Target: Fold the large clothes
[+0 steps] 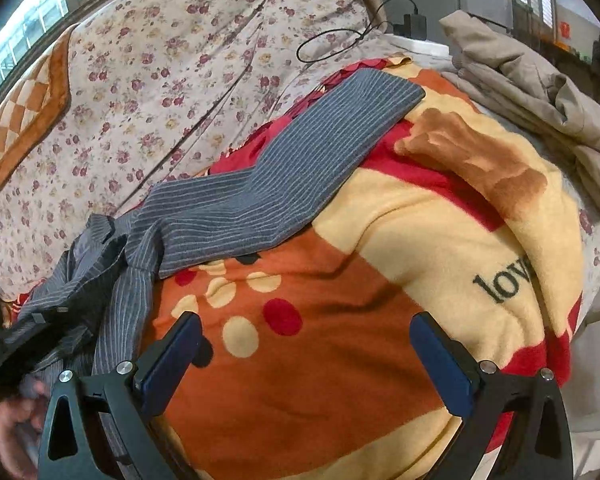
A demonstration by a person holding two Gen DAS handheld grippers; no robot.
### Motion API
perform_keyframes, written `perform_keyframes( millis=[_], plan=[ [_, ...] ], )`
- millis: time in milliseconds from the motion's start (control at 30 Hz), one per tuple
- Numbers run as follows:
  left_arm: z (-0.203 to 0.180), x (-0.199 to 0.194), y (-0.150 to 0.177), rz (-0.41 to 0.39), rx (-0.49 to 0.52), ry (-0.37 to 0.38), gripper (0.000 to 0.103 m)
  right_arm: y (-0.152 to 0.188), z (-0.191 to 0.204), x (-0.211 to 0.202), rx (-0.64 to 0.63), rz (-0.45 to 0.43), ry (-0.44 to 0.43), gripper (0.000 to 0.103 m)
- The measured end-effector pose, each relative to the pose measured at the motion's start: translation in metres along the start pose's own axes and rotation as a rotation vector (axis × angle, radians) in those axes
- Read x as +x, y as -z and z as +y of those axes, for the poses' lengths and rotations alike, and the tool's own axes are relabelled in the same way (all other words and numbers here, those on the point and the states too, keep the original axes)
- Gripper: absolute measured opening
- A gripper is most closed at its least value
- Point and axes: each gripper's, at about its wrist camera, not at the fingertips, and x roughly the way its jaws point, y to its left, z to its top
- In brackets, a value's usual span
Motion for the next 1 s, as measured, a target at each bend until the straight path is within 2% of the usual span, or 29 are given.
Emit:
perform_keyframes(
  millis=[67, 100, 167, 267, 300, 367, 433, 467, 500, 567, 600, 667, 700, 767, 867, 933, 1000],
  plan=[
    [0.013, -0.033, -0.011, -0.061, 0.030, -0.009, 0.043, -0.001, 0.003, -0.001, -0.002, -0.011, 0.008, 0.103],
    [0.024, -0.048, -0.017, -0.093, 0.034, -0.039, 0.048, -0.002, 0.007, -0.003, -0.008, -0.023, 0.011, 0.103],
    [0.058, -0.078, -0.030, -0.152, 0.018, -0.156, 0.057, -0.004, 0.017, -0.009, -0.036, -0.063, 0.013, 0.103],
    [0.120, -0.103, -0.041, -0.194, -0.043, -0.418, 0.057, -0.005, 0.044, -0.028, -0.102, -0.184, -0.021, 0.102],
    [0.140, -0.105, -0.042, -0.195, -0.070, -0.481, 0.057, -0.003, 0.059, -0.036, -0.141, -0.247, -0.057, 0.102],
    [0.181, -0.101, -0.036, -0.158, -0.138, -0.547, 0.057, 0.001, 0.085, -0.039, -0.206, -0.288, -0.150, 0.102],
    [0.204, -0.088, -0.025, -0.098, -0.167, -0.580, 0.056, 0.004, 0.120, -0.026, -0.263, -0.224, -0.297, 0.095],
    [0.199, -0.084, -0.025, -0.101, -0.139, -0.616, 0.056, 0.004, 0.135, -0.019, -0.283, -0.192, -0.347, 0.086],
    [0.187, -0.079, -0.027, -0.092, -0.085, -0.658, 0.058, 0.002, 0.151, -0.011, -0.310, -0.163, -0.390, 0.083],
    [0.174, -0.068, -0.026, -0.051, -0.017, -0.653, 0.066, -0.003, 0.178, 0.003, -0.361, -0.122, -0.444, 0.078],
    [0.171, -0.062, -0.022, -0.029, 0.000, -0.661, 0.068, -0.006, 0.192, 0.012, -0.389, -0.086, -0.496, 0.067],
    [0.167, -0.060, -0.019, -0.026, 0.023, -0.681, 0.070, -0.008, 0.215, 0.028, -0.439, -0.025, -0.550, 0.055],
    [0.167, -0.060, -0.019, -0.015, 0.021, -0.675, 0.070, -0.007, 0.227, 0.043, -0.483, 0.028, -0.536, 0.054],
    [0.171, -0.063, -0.018, -0.010, -0.002, -0.652, 0.070, -0.001, 0.235, 0.073, -0.543, 0.100, -0.436, 0.042],
    [0.175, -0.075, -0.021, -0.033, -0.069, -0.597, 0.070, 0.009, 0.206, 0.116, -0.502, 0.194, -0.263, 0.037],
    [0.172, -0.082, -0.027, -0.078, -0.094, -0.606, 0.070, 0.000, 0.192, 0.117, -0.416, 0.197, -0.323, 0.036],
    [0.163, -0.095, -0.034, -0.166, -0.084, -0.613, 0.070, -0.005, 0.188, 0.115, -0.378, 0.194, -0.330, 0.037]
  ],
)
